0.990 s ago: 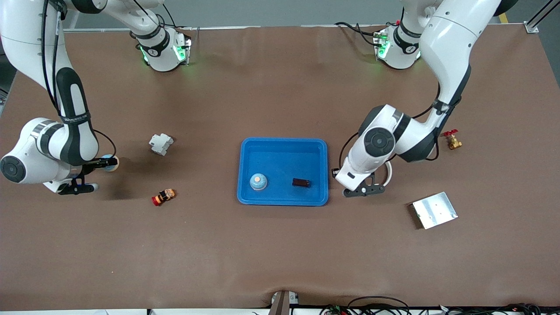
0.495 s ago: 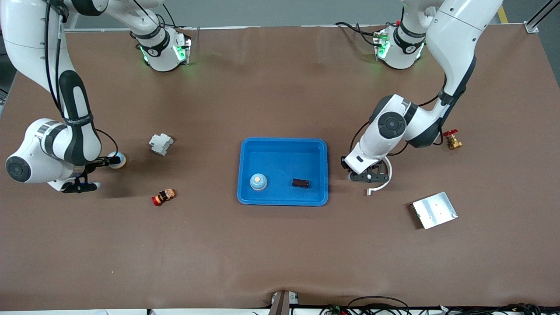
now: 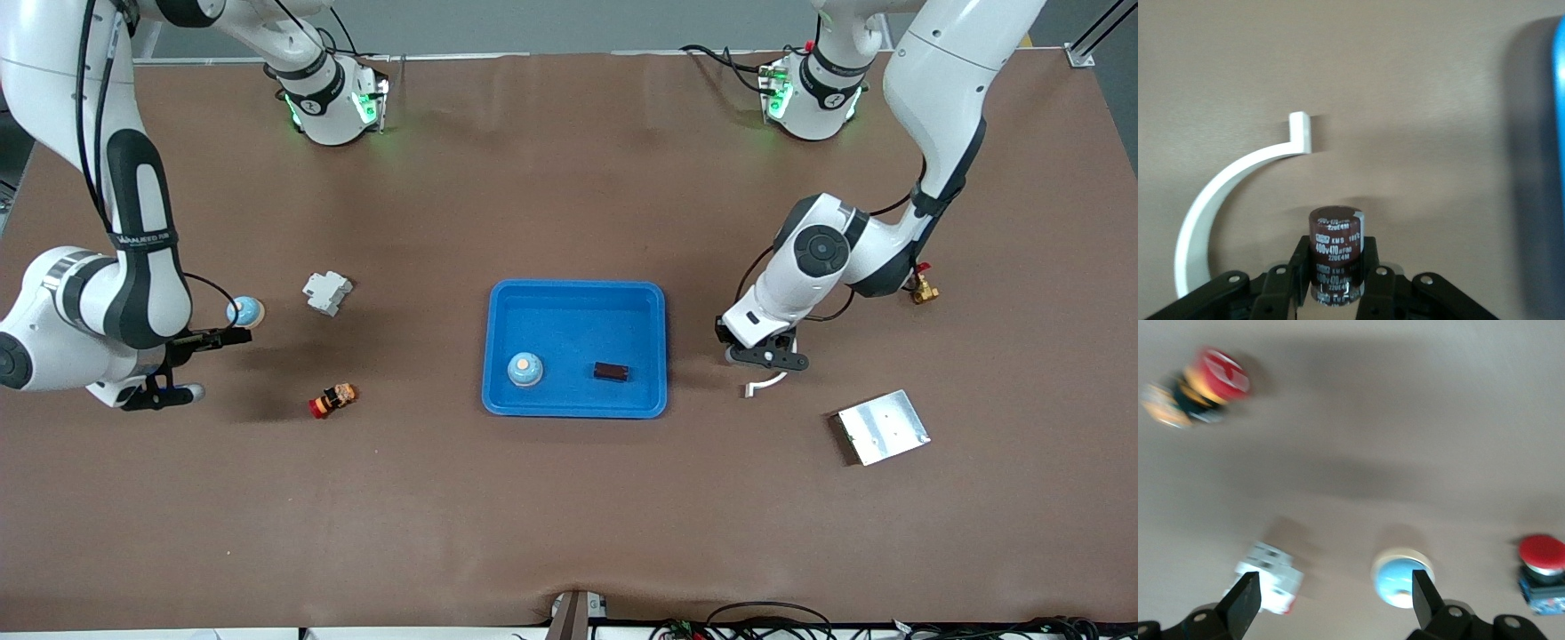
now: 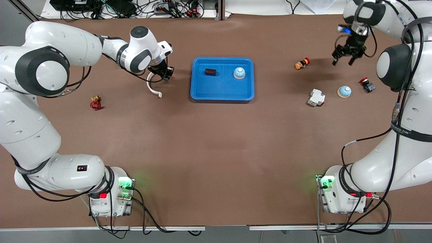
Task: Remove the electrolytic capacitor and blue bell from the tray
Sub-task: 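Return the right gripper to the tray while the left gripper carries the capacitor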
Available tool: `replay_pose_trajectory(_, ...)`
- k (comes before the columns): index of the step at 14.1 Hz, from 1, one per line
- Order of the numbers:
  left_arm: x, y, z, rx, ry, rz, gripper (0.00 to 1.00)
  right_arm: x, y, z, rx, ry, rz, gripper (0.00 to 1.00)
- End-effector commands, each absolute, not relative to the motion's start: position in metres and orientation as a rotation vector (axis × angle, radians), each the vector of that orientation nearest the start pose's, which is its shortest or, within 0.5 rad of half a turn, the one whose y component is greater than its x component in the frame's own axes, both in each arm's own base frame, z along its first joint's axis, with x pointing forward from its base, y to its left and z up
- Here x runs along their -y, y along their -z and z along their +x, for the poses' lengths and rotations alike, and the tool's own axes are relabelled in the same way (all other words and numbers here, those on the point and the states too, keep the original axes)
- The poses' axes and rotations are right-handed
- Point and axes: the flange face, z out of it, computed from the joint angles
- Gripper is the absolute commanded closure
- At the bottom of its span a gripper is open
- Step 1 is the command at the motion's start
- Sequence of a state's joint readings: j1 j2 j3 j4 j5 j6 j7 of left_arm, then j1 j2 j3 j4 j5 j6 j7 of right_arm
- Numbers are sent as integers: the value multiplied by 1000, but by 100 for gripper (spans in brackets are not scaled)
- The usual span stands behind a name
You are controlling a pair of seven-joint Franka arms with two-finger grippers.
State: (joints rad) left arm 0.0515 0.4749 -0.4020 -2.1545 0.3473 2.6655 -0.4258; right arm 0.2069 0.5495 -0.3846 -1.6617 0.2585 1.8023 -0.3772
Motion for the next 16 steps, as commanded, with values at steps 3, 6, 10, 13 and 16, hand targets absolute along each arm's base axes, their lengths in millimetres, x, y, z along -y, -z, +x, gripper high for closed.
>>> replay_pose_trajectory(3, 204, -199, 529, -322, 171, -3166, 100, -73, -321, 652, -12, -468, -2928, 0)
replay_pose_trajectory(6, 209, -194, 526, -329, 177, -3176, 100, -176, -332, 654, -147, -440, -2945, 0)
replay_pose_trajectory(10, 212, -185, 522, -333, 173, -3191, 100, -308, -314, 640, -310, -300, -3000, 0)
replay_pose_trajectory(13, 213, -174, 520, -335, 142, -3194, 100, -387, -277, 614, -467, -224, -2976, 0)
replay_pose_trajectory(16, 214, -170, 519, -358, 136, -3188, 100, -434, -238, 601, -547, -194, -2967, 0)
